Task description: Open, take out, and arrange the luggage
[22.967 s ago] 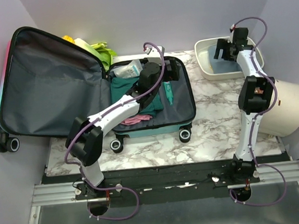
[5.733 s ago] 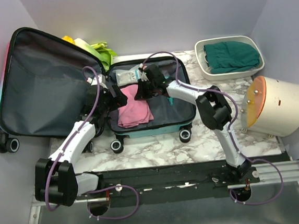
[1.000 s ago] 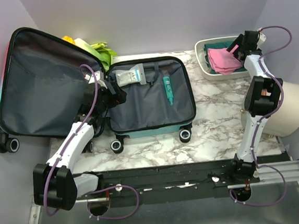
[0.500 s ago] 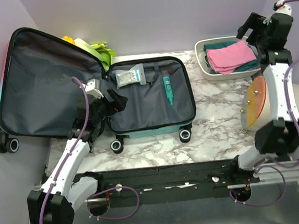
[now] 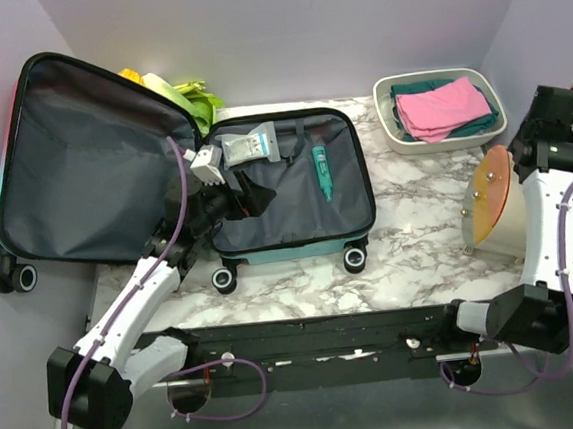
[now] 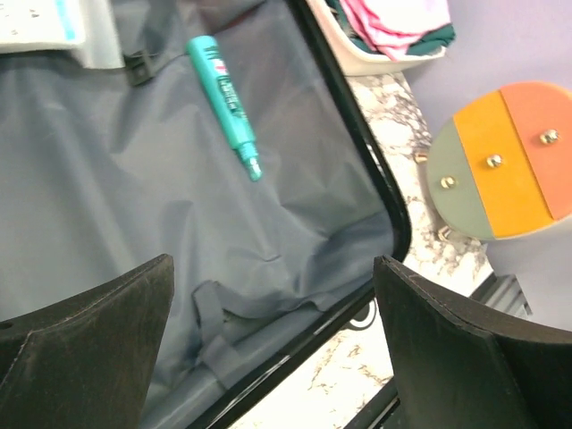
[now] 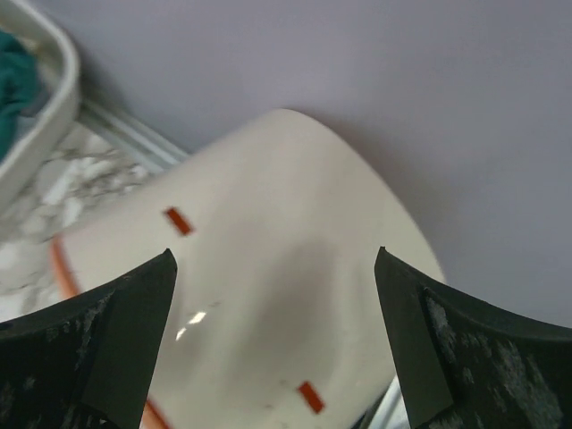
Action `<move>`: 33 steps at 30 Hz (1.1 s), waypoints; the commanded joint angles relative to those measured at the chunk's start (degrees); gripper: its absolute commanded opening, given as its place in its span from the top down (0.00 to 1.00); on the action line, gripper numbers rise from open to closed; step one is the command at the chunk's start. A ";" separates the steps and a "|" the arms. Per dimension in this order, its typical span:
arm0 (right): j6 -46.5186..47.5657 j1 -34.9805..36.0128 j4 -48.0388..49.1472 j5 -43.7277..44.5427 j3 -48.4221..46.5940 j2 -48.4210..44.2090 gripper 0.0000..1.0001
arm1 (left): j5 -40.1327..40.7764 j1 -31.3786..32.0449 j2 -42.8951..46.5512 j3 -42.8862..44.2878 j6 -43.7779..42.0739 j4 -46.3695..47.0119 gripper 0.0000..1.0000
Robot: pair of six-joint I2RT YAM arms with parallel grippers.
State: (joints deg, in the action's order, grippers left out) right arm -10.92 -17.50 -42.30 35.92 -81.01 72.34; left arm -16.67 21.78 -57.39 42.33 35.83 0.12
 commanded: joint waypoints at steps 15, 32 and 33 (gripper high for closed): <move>-4.99 -25.57 9.16 -23.25 13.60 -11.34 0.00 | -1.00 4.67 -7.56 8.74 -4.02 0.06 0.01; -6.22 -29.35 12.95 -50.83 19.49 -9.49 0.05 | 0.14 4.76 -4.75 6.72 -3.93 0.84 0.01; -5.61 -29.26 13.12 -54.60 19.66 -9.58 0.06 | 0.06 4.76 -4.41 6.37 -3.84 1.11 0.01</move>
State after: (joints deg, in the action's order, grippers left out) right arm -16.29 -47.77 -27.44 1.08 -63.16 62.98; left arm -16.64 26.28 -63.77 49.34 32.56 0.05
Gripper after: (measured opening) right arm 0.962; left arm 0.988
